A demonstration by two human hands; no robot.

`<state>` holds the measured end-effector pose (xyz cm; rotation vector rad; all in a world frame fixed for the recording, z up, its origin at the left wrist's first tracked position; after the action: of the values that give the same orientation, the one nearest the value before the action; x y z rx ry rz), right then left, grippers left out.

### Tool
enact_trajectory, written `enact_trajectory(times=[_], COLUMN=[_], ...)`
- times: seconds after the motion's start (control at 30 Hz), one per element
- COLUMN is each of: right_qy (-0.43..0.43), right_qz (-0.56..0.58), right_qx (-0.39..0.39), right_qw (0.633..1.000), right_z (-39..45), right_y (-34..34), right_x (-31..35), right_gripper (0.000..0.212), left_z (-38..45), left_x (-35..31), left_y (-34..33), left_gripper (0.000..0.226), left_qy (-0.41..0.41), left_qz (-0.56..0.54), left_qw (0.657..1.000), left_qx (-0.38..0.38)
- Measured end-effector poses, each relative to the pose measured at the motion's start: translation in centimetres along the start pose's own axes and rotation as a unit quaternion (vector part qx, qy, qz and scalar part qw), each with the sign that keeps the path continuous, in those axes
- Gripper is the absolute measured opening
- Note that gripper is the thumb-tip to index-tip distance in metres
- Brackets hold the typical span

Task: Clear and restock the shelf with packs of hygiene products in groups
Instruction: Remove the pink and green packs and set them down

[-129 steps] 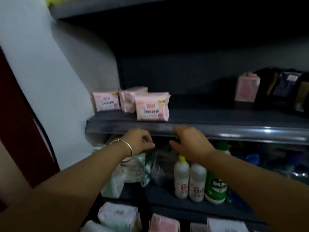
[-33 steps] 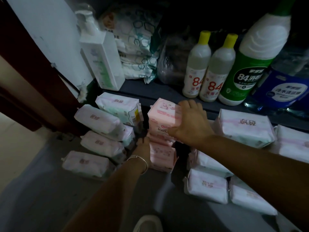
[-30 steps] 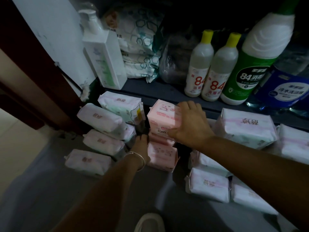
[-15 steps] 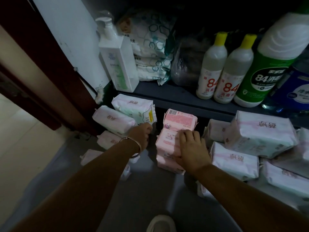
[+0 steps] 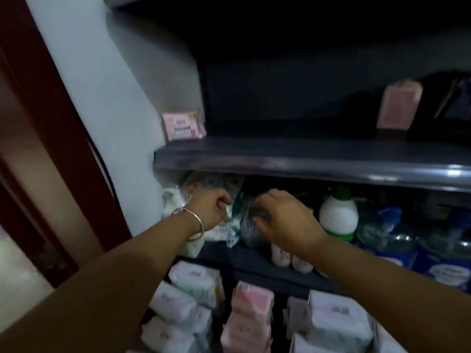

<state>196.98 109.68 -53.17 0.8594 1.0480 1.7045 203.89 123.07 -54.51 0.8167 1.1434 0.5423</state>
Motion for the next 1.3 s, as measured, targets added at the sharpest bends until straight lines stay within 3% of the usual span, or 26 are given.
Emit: enact_trajectory(times=[0.13, 0.33, 0.47, 0.63, 0.93, 1.07, 1.23, 1.3], right_qy=[-0.010, -0.029, -0.040, -0.048, -0.105, -0.126, -0.154, -0.167], right_qz=[-0.004, -0.019, -0.014, -0.025, -0.067, -0.088, -0.119, -0.134], right_qx=[0.005, 0.023, 0.034, 0.042, 0.052, 0.061, 0.064, 0.069], right_qw=[1.000, 0.999, 0.999, 0.998, 0.991, 0.986, 0.979, 0.974], right_z=[5.1, 13.1, 16.4, 19.9, 22.6, 22.5, 20.8, 19.7], right_y=[4.8, 3.9, 2.7, 1.8, 1.3, 1.5, 2.8, 3.6], right_x=[-1.4, -1.7, -2.2, -4.0, -9.0, -10.5, -12.2, -13.1], right_gripper=[0.040, 0.055, 0.055, 0.056, 0.055, 0.053, 0.048, 0.049], left_z=[3.7, 10.0, 13.2, 18.1, 24.3, 25.2, 25.7, 25.2], left_x=[-3.3, -2.1, -0.9, 1.9, 4.3, 4.0, 4.7, 4.3], left_y=[5.0, 8.9, 11.1, 13.1, 13.9, 14.2, 13.2, 13.5], left_gripper=[0.017, 0.030, 0.048, 0.075, 0.104, 0.081, 0.086, 0.080], left_qy=[-0.029, -0.055, -0.063, -0.009, 0.045, 0.017, 0.037, 0.021], left_qz=[-0.008, 0.019, 0.108, 0.274, 0.416, 0.491, 0.399, 0.415], left_qw=[0.998, 0.994, 0.985, 0.952, 0.908, 0.870, 0.916, 0.909], left_qx=[-0.050, -0.093, -0.119, -0.132, -0.033, -0.031, 0.029, 0.019])
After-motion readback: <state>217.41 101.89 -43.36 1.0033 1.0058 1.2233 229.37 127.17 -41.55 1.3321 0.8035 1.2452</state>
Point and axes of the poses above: each hand's wrist, its own z-axis towards the middle knuckle, its own y-axis out of the back of the hand, x = y × z, the point moved 8 cm from there along z, towards the middle knuckle, and after that the axes turned 7 degrees about -z, right-handed, at the moved point
